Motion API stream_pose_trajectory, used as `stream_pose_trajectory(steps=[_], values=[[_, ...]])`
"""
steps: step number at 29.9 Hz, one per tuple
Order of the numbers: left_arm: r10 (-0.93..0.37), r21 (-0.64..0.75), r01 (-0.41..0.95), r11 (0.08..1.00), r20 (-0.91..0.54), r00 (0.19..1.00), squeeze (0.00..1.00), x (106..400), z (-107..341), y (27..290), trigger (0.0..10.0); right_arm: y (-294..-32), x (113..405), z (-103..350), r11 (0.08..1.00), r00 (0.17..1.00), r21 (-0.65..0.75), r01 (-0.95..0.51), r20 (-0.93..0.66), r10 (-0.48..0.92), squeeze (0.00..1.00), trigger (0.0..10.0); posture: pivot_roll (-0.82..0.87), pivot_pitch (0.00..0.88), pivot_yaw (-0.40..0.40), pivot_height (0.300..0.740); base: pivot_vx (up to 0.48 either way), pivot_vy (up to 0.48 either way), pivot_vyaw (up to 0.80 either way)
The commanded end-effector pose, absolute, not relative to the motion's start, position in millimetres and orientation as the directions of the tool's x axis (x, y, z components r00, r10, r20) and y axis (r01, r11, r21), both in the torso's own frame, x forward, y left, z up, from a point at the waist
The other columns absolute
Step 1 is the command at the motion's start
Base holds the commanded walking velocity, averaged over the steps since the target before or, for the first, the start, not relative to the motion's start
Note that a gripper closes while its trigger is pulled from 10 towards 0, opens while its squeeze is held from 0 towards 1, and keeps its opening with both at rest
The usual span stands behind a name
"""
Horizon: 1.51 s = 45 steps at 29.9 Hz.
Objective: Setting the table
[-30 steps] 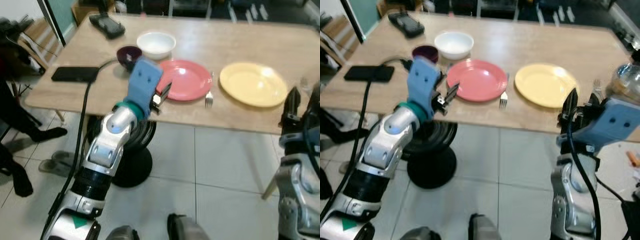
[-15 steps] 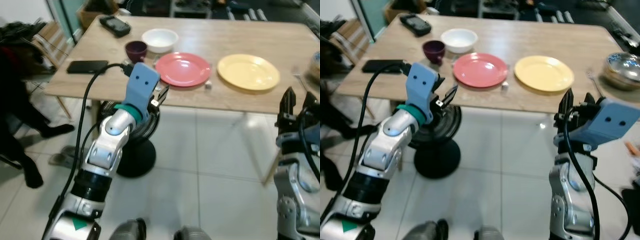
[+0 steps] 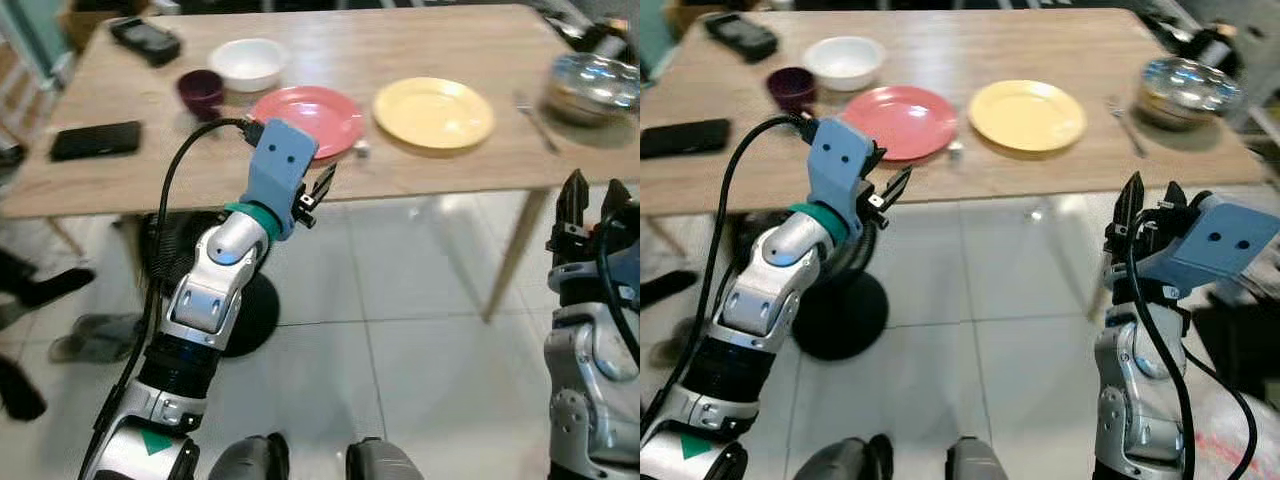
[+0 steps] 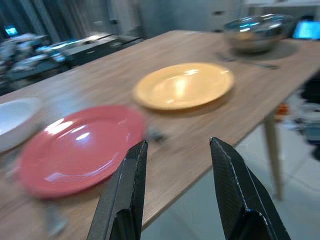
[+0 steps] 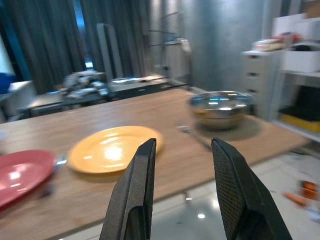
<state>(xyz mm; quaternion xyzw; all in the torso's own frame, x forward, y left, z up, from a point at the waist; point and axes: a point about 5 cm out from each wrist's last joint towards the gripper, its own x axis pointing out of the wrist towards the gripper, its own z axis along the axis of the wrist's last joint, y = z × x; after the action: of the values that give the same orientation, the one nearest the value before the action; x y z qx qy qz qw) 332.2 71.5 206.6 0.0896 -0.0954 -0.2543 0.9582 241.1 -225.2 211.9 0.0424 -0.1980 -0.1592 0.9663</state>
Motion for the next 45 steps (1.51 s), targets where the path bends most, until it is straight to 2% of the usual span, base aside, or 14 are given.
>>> stream_pose_trajectory(steps=[1,13,17,21,23,26,31,34,35,39,40,42,43,45], values=[[-0.512,0.223,0.479,0.849,0.123,0.85,0.0,332,203,71,10.0,-227,240,210,0.942,0.874,0.15,0.299,0.354,-0.333,0.0,10.0,-0.04,0.0,0.067,0.74,0.0,0.0,-0.8],[-0.515,0.23,0.49,0.841,0.064,0.855,0.0,330,184,73,10.0,-230,241,194,0.94,0.896,0.15,0.307,0.288,-0.339,0.0,10.0,-0.04,0.0,0.065,0.74,0.0,0.0,-0.8],[-0.468,0.258,0.475,0.841,-0.09,0.879,0.0,325,134,88,10.0,-230,238,136,0.95,0.945,0.052,0.309,0.092,-0.312,0.0,10.0,-0.04,0.0,0.059,0.74,0.0,0.0,-0.8],[-0.442,0.282,0.476,0.833,-0.176,0.879,0.0,318,107,98,10.0,-229,231,102,0.953,0.953,0.016,0.302,-0.03,-0.301,0.0,10.0,-0.04,0.002,0.056,0.74,0.0,0.0,-0.8],[-0.419,0.287,0.482,0.828,-0.254,0.872,0.0,311,84,108,10.0,-228,222,70,0.958,0.947,-0.02,0.286,-0.147,-0.285,0.0,10.0,-0.04,0.003,0.053,0.74,0.0,0.0,-0.8],[-0.41,0.288,0.486,0.825,-0.287,0.866,0.0,307,75,111,10.0,-228,218,55,0.96,0.939,-0.027,0.278,-0.205,-0.277,0.0,10.0,-0.04,0.003,0.053,0.74,0.0,0.0,-0.8],[-0.355,0.254,0.489,0.834,-0.43,0.83,0.0,293,32,131,10.0,-231,189,-11,0.958,0.846,-0.063,0.28,-0.456,-0.277,0.0,10.0,-0.04,0.004,0.051,0.74,0.0,0.0,0.0],[-0.332,0.264,0.486,0.833,-0.465,0.821,0.0,289,23,136,10.0,-231,181,-24,0.957,0.816,-0.07,0.281,-0.508,-0.277,0.0,10.0,-0.04,0.002,0.052,0.74,0.0,0.0,0.0],[-0.301,0.269,0.485,0.832,-0.516,0.802,0.0,283,10,144,10.0,-230,170,-39,0.959,0.778,-0.075,0.275,-0.568,-0.267,0.0,10.0,-0.04,0.0,0.051,0.74,0.0,0.0,-0.8],[-0.279,0.275,0.493,0.826,-0.56,0.78,0.0,276,-1,150,10.0,-228,158,-52,0.962,0.743,-0.075,0.263,-0.62,-0.251,0.0,10.0,-0.04,0.0,0.051,0.74,0.0,0.0,-0.8],[-0.254,0.283,0.502,0.818,-0.605,0.755,0.0,268,-13,156,10.0,-226,146,-63,0.965,0.707,-0.074,0.253,-0.667,-0.237,0.0,10.0,-0.04,0.0,0.049,0.74,0.0,0.0,-0.8],[-0.254,0.283,0.502,0.818,-0.605,0.755,0.0,268,-13,156,10.0,-226,146,-63,0.965,0.707,-0.074,0.253,-0.667,-0.237,0.0,10.0,-0.04,0.0,0.049,0.74,0.0,0.0,-0.8],[-0.218,0.279,0.497,0.822,-0.652,0.726,0.0,258,-24,165,10.0,-225,133,-73,0.968,0.671,-0.079,0.238,-0.708,-0.223,0.0,10.0,-0.04,0.0,0.048,0.74,0.0,0.0,-0.8],[-0.218,0.279,0.497,0.822,-0.652,0.726,0.0,258,-24,165,10.0,-225,133,-73,0.968,0.671,-0.079,0.238,-0.708,-0.223,0.0,10.0,-0.04,0.0,0.048,0.74,0.0,0.0,-0.8]])
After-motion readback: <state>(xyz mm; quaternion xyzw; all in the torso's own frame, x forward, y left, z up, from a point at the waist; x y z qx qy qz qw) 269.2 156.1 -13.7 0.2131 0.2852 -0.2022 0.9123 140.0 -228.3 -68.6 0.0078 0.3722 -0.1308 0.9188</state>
